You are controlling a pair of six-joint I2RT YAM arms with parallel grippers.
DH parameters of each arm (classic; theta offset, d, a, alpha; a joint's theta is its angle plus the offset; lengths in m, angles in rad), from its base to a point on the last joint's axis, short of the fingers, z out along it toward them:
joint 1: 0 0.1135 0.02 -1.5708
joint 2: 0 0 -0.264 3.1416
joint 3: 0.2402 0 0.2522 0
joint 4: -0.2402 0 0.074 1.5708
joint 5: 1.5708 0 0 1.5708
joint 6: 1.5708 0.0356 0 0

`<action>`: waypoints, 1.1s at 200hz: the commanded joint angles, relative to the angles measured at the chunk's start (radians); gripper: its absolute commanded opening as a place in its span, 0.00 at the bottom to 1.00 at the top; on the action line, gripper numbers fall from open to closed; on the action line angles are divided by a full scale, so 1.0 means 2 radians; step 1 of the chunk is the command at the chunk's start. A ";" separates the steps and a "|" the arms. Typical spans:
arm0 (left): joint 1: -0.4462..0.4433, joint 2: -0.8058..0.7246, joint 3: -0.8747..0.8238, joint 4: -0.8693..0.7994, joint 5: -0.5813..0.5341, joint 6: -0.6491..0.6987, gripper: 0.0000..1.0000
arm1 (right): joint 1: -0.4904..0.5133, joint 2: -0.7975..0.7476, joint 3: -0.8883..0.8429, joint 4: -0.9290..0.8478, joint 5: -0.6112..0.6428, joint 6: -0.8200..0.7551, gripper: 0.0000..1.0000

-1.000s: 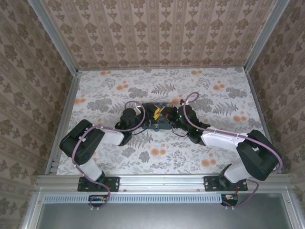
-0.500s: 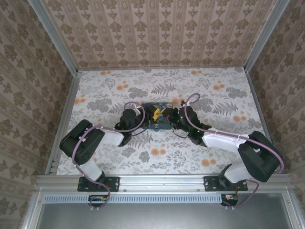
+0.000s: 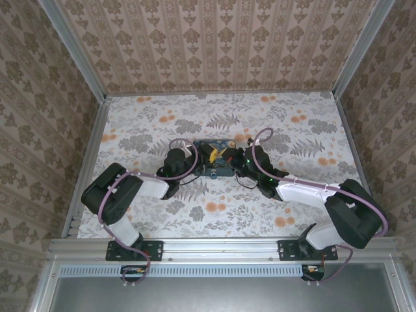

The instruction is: Unlock the padlock with the key

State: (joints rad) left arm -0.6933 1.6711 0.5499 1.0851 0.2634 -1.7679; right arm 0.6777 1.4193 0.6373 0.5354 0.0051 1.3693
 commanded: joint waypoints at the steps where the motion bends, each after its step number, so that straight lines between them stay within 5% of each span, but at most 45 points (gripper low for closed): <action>1: 0.001 -0.003 -0.002 0.004 -0.004 0.013 0.13 | -0.002 -0.011 -0.004 0.015 0.013 0.008 0.00; 60: 0.004 -0.004 -0.003 0.001 -0.002 0.025 0.00 | -0.003 -0.027 -0.015 0.014 0.014 0.007 0.00; 86: 0.012 -0.019 -0.003 -0.020 0.007 0.058 0.00 | -0.012 -0.057 -0.044 -0.006 0.022 0.000 0.29; 141: 0.041 -0.101 0.046 -0.195 0.078 0.242 0.00 | -0.051 -0.122 -0.088 -0.051 0.005 -0.061 0.51; 179: 0.051 -0.141 0.101 -0.333 0.140 0.389 0.00 | -0.061 -0.115 -0.092 0.014 -0.041 -0.131 0.51; 220: 0.051 -0.165 0.131 -0.419 0.145 0.501 0.00 | -0.059 -0.062 -0.080 0.142 -0.111 -0.166 0.50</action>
State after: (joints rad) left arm -0.5941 1.3705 0.7792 0.4091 0.5068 -0.9833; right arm 0.5583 1.2400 0.4618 0.6273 -0.1040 1.1206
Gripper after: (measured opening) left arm 0.044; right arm 0.509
